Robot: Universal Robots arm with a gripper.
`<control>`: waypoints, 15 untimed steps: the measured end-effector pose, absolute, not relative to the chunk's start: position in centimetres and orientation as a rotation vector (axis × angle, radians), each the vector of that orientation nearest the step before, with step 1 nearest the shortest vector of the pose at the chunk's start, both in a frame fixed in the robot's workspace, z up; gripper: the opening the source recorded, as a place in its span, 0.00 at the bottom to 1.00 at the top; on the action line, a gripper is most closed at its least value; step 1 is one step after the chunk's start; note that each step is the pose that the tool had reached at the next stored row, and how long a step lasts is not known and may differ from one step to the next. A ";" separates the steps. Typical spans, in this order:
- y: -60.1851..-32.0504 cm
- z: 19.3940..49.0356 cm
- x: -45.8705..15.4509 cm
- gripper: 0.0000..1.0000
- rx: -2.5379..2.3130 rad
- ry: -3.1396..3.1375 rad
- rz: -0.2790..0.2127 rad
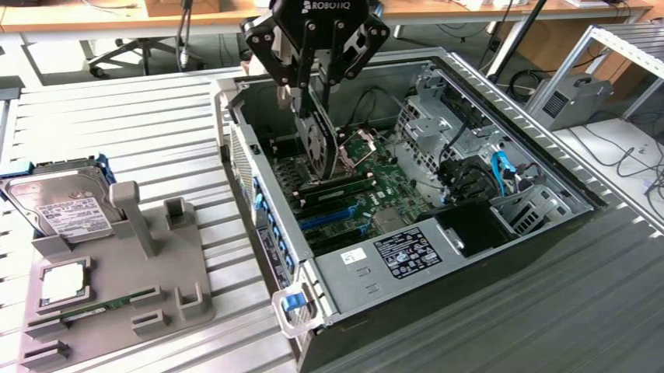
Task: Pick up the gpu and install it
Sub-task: 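Pick up the gpu and move the gpu toward the slot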
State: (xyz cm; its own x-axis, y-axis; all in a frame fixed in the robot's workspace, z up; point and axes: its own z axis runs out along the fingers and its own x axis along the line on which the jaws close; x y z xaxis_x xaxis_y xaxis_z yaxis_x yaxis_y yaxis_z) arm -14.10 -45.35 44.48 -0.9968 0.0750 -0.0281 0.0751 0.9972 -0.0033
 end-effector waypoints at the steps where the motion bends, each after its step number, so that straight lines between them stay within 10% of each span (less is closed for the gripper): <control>1: -45.3 44.5 -13.9 0.26 0.117 3.111 -0.008; 15: -45.4 44.4 -12.3 0.26 0.117 3.111 -0.013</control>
